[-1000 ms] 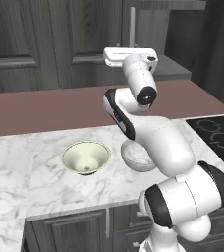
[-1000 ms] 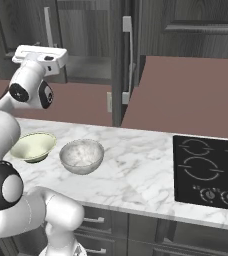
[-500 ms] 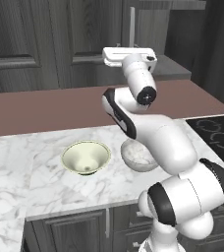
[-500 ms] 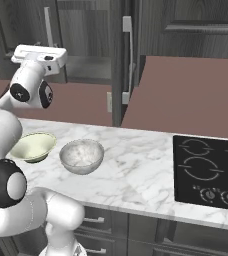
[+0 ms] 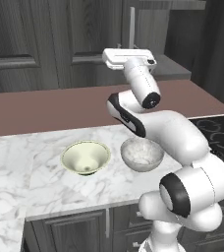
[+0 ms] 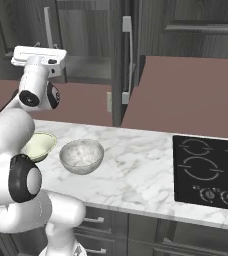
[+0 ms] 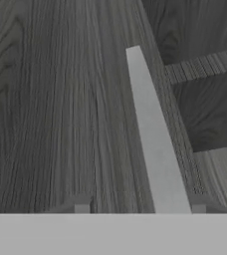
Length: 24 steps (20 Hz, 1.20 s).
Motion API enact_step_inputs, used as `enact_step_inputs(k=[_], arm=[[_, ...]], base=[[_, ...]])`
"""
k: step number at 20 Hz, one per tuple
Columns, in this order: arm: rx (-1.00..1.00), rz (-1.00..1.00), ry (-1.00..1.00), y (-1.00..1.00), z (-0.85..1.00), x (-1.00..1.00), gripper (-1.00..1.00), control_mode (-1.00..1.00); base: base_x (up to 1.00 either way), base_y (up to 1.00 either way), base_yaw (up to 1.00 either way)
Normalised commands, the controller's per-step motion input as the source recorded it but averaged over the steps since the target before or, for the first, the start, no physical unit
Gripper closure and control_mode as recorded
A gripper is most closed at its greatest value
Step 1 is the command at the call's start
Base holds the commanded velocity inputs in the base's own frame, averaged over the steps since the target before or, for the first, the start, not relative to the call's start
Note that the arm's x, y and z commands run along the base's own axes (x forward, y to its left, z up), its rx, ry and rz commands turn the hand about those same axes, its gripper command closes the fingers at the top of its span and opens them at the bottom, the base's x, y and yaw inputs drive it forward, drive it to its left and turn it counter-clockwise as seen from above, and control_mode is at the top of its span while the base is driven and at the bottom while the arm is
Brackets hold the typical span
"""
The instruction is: Open the cabinet. Pick the bowls from the counter and place them in the cabinet. Then close the cabinet.
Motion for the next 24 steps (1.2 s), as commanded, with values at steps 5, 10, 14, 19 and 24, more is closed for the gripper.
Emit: enact_step_inputs(k=[5,10,14,19,24], arm=[[0.0,0.11,0.28,0.67,0.71,-0.53,1.0,-1.0],[0.0,0.02,0.12,0.54,0.6,-1.0,1.0,-1.0],[0.0,0.0,0.05,0.81,0.41,-1.0,1.0,-1.0],[-0.04,0.0,0.05,1.0,0.28,-1.0,1.0,-1.0],[-0.06,-0.05,0.04,1.0,0.23,-1.0,1.0,-1.0]], base=[[0.0,0.0,0.0],[0.0,0.0,0.0],[0.0,0.0,0.0],[0.0,0.0,0.0],[0.0,0.0,0.0]])
